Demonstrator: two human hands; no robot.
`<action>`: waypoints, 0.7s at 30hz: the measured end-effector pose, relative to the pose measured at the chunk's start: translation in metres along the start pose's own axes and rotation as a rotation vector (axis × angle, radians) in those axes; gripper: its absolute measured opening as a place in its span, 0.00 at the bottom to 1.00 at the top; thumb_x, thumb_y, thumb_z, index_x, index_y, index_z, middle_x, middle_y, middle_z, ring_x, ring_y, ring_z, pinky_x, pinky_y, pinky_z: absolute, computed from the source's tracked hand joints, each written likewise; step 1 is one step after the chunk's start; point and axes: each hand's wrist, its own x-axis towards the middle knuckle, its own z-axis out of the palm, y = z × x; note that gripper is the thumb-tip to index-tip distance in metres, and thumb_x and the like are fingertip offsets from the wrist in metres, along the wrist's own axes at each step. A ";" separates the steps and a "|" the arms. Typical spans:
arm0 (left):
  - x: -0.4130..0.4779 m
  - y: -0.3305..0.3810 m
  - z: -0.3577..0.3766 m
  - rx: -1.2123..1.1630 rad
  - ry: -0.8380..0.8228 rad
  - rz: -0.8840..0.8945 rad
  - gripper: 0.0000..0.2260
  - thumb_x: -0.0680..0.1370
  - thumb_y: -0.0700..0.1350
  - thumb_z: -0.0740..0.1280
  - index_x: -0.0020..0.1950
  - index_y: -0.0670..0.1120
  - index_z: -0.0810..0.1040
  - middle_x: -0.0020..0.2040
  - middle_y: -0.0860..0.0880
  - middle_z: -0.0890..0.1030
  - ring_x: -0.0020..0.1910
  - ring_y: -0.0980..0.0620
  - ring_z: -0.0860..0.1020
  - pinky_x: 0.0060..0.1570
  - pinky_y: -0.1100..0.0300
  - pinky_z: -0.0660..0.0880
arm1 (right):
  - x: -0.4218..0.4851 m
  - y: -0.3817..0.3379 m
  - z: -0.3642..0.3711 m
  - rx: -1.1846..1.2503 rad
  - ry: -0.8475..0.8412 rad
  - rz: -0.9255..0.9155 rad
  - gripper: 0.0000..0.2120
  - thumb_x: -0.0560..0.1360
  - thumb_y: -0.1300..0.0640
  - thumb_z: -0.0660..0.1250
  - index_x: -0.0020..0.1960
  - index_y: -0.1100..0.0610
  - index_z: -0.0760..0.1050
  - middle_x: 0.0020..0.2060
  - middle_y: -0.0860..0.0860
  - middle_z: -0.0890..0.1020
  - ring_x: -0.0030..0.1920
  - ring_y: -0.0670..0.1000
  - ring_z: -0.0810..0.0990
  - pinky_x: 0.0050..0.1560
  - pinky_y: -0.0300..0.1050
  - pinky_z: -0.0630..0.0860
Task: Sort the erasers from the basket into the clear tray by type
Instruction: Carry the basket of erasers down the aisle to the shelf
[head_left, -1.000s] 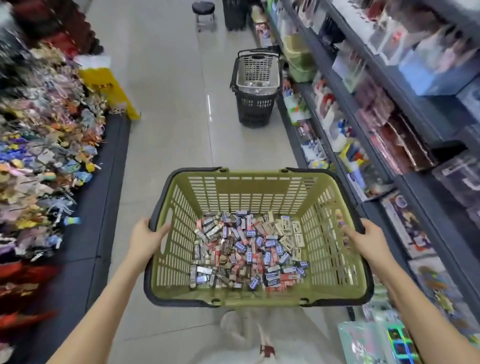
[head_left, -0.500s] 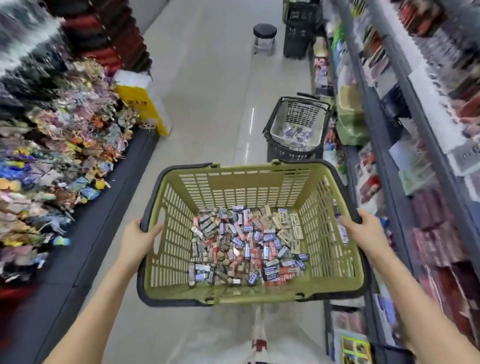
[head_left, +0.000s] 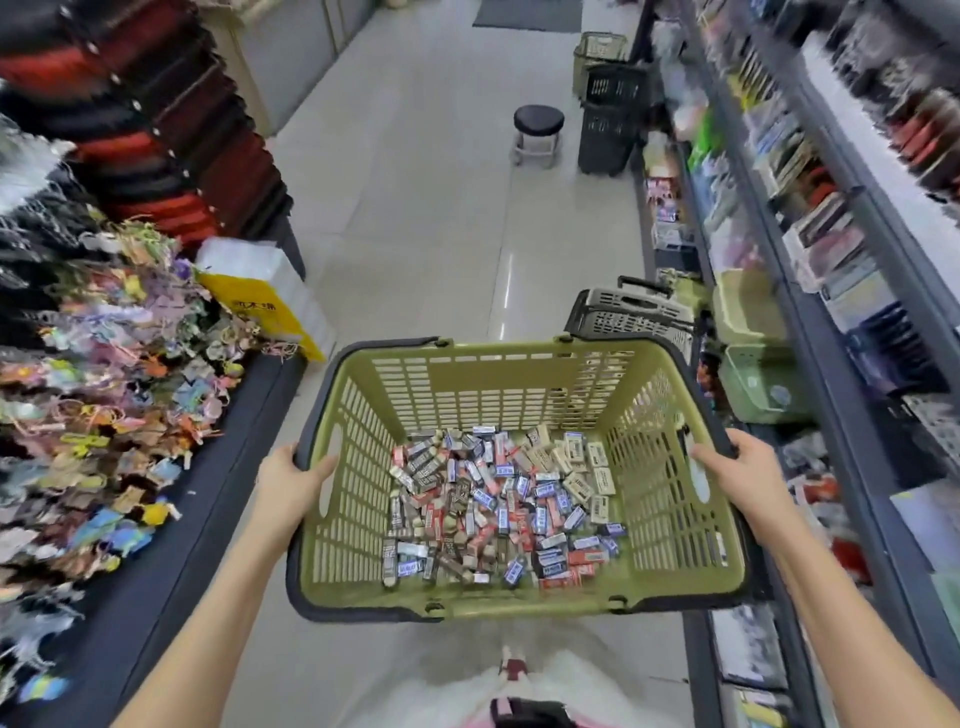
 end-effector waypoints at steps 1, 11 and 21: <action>0.025 0.014 0.004 0.008 -0.005 0.003 0.05 0.76 0.42 0.69 0.43 0.43 0.75 0.35 0.46 0.78 0.34 0.47 0.77 0.31 0.58 0.69 | 0.022 -0.011 0.004 0.000 0.010 0.006 0.06 0.74 0.60 0.68 0.49 0.62 0.77 0.43 0.57 0.80 0.43 0.51 0.75 0.41 0.43 0.69; 0.268 0.138 0.062 0.076 -0.028 0.068 0.09 0.75 0.44 0.71 0.47 0.39 0.76 0.41 0.39 0.80 0.38 0.41 0.78 0.35 0.51 0.72 | 0.247 -0.115 0.045 0.012 0.063 0.009 0.01 0.74 0.58 0.68 0.44 0.55 0.77 0.33 0.49 0.78 0.31 0.47 0.73 0.31 0.40 0.67; 0.486 0.252 0.111 0.102 -0.041 0.007 0.07 0.76 0.45 0.69 0.46 0.44 0.73 0.40 0.43 0.77 0.37 0.45 0.75 0.36 0.53 0.70 | 0.478 -0.204 0.099 0.024 0.049 0.026 0.01 0.73 0.58 0.68 0.45 0.53 0.77 0.31 0.42 0.76 0.29 0.39 0.74 0.28 0.36 0.67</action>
